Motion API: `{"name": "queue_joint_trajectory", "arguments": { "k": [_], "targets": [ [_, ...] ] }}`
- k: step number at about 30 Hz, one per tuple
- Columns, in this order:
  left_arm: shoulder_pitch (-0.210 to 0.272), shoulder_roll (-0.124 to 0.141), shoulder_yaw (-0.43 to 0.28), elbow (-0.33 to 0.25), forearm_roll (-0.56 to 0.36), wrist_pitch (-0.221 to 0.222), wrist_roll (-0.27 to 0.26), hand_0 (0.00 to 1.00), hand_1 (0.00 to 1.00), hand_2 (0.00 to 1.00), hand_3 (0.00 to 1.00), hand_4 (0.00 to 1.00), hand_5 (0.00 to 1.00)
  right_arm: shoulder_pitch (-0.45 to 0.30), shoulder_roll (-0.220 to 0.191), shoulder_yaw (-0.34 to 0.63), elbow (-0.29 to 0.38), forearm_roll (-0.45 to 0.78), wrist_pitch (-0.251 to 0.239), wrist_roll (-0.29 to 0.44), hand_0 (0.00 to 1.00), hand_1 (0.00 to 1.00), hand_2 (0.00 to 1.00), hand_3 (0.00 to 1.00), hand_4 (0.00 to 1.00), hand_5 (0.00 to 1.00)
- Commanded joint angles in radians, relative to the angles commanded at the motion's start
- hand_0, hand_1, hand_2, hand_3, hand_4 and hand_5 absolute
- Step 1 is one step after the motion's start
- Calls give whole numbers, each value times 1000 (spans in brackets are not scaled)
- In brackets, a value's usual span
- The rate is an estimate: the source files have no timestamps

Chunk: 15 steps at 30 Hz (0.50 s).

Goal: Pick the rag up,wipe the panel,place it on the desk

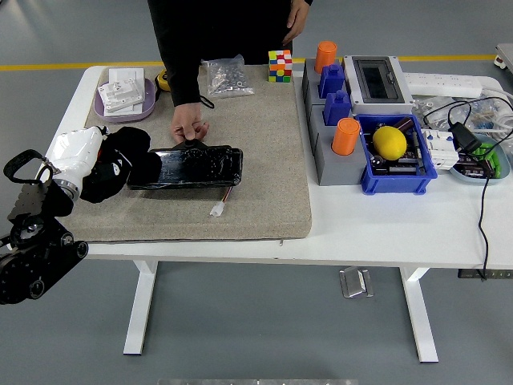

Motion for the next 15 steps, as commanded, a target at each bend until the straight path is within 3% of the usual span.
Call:
{"name": "queue_joint_trajectory", "arguments": {
  "k": [8, 15],
  "targets": [
    [18, 8, -44, 11, 5, 5, -4, 214, 134, 494, 401, 382, 2, 1, 0, -3, 0, 1, 0, 0, 726, 663, 696, 586, 943, 584],
    [30, -14, -71, 48, -27, 30, -31, 214, 135, 495, 403, 381, 2, 1, 2, -9, 0, 4, 0, 0, 726, 663, 696, 586, 943, 585]
  ]
}}
